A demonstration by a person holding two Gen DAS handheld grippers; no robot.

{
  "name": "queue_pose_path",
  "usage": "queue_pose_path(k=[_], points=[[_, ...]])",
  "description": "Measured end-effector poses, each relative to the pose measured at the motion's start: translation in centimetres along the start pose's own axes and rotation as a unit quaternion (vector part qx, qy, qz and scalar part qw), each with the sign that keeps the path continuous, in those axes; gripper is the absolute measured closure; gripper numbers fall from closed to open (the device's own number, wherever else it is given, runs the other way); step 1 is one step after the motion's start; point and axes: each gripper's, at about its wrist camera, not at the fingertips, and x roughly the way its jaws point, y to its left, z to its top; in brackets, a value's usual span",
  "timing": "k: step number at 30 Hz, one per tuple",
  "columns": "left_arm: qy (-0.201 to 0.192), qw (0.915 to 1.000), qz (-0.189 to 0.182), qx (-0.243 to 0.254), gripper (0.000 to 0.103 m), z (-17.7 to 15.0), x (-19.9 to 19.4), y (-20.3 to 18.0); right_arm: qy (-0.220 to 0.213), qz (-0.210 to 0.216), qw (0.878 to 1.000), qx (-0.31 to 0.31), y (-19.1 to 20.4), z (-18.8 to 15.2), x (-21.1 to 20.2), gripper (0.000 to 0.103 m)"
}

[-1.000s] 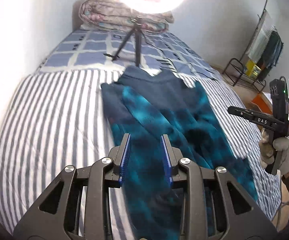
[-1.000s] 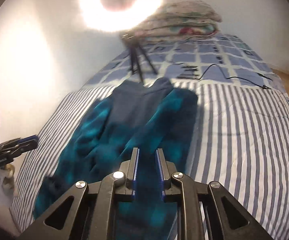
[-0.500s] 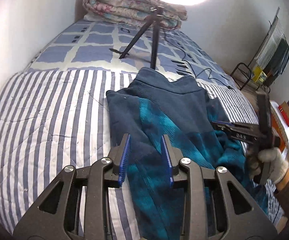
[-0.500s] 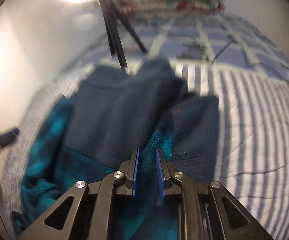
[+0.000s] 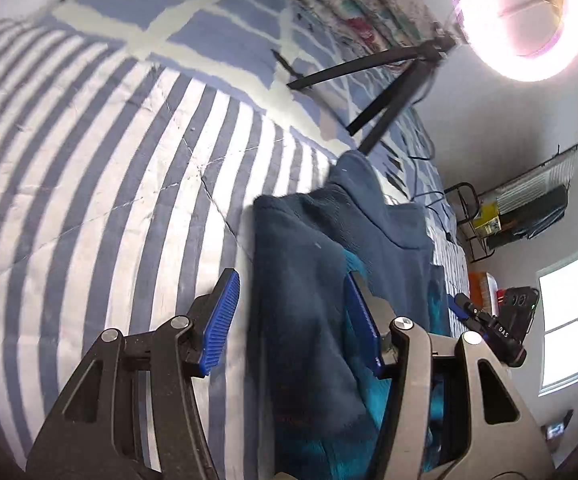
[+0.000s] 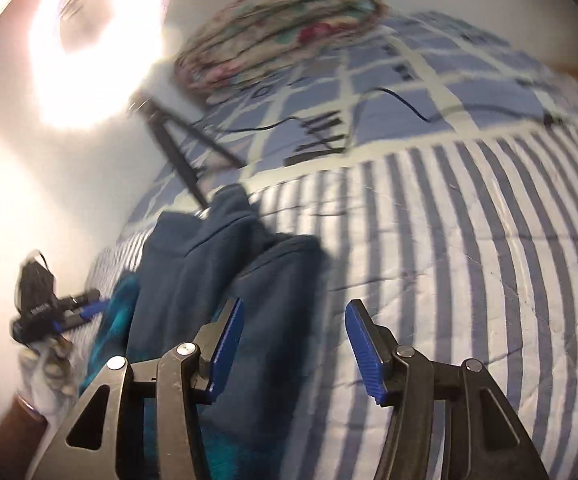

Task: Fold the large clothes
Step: 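Grasp the folded jacket edge with both grippers and lift it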

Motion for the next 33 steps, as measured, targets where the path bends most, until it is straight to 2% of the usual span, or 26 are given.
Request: queue_pose_path(k=[3, 9, 10, 11, 13, 15, 19, 21, 33], points=[[0.012, 0.9998, -0.012, 0.005, 0.048, 0.6, 1.6, 0.1, 0.006, 0.043, 0.999, 0.033, -1.3, 0.4, 1.3, 0.047], [0.015, 0.9991, -0.038, 0.01, 0.048, 1.9, 3.7, -0.9, 0.022, 0.07, 0.997, 0.033, -0.9, 1.6, 3.9, 0.048], [0.017, 0.999, -0.038, 0.016, 0.05, 1.9, 3.9, -1.3, 0.026, 0.078, 0.996, 0.031, -0.6, 1.8, 4.3, 0.053], [0.02, 0.9988, -0.033, 0.03, 0.061, 1.8, 4.2, -1.9, 0.032, 0.082, 0.996, 0.027, -0.3, 1.9, 4.7, 0.058], [0.027, 0.9982, -0.009, 0.052, 0.083, 1.6, 4.9, -2.9, 0.039, 0.064, 0.997, 0.005, 0.7, 1.9, 5.5, 0.083], [0.02, 0.997, 0.018, 0.073, 0.086, 1.1, 5.2, -3.7, 0.03, 0.025, 0.999, -0.037, 2.4, 1.8, 5.2, 0.097], [-0.003, 0.9938, 0.041, 0.103, 0.091, 0.1, 4.0, -5.1, 0.01, -0.015, 0.997, -0.077, 4.3, 1.8, 3.7, 0.099], [-0.015, 0.9937, 0.036, 0.105, 0.091, -0.1, 2.8, -5.6, -0.004, -0.018, 0.996, -0.086, 5.0, 2.1, 2.5, 0.099], [-0.063, 0.9876, -0.012, 0.143, 0.092, -3.0, -5.5, -10.9, -0.047, 0.013, 0.991, -0.126, 9.7, 1.7, -5.5, 0.099]])
